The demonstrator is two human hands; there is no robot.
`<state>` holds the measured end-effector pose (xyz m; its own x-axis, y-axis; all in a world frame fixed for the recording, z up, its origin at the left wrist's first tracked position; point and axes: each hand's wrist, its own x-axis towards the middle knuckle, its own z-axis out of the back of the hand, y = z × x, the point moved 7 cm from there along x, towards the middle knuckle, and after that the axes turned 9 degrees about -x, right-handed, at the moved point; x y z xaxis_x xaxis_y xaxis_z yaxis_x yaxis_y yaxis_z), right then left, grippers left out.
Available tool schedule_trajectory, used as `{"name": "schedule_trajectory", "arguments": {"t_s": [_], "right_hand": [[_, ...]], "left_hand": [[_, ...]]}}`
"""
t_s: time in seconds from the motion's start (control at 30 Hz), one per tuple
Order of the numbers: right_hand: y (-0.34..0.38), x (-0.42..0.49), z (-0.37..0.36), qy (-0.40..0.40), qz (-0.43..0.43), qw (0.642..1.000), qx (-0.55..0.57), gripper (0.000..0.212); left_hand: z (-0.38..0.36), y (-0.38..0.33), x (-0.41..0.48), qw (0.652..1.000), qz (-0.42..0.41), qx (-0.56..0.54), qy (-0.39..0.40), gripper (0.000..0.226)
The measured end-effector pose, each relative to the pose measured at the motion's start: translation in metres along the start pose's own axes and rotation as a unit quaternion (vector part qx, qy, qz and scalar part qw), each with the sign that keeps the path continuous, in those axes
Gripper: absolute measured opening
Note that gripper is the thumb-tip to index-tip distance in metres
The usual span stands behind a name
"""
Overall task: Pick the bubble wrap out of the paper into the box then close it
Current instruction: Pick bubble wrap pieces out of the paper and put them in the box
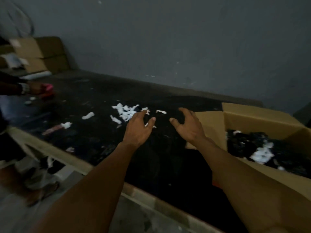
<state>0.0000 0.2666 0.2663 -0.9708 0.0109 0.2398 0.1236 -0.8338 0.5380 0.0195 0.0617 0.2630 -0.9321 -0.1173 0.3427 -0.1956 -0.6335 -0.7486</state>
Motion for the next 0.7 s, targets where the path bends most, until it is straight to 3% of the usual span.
{"name": "schedule_trajectory", "arguments": {"t_s": [0.3, 0.7], "right_hand": [[0.125, 0.013, -0.143, 0.056, 0.008, 0.998, -0.003, 0.066], [0.075, 0.103, -0.252, 0.085, -0.080, 0.993, -0.035, 0.062]], "left_hand": [[0.109, 0.150, 0.032, 0.997, 0.065, 0.043, 0.005, 0.056], [0.049, 0.244, 0.117, 0.997, 0.058, 0.016, 0.050, 0.049]]}}
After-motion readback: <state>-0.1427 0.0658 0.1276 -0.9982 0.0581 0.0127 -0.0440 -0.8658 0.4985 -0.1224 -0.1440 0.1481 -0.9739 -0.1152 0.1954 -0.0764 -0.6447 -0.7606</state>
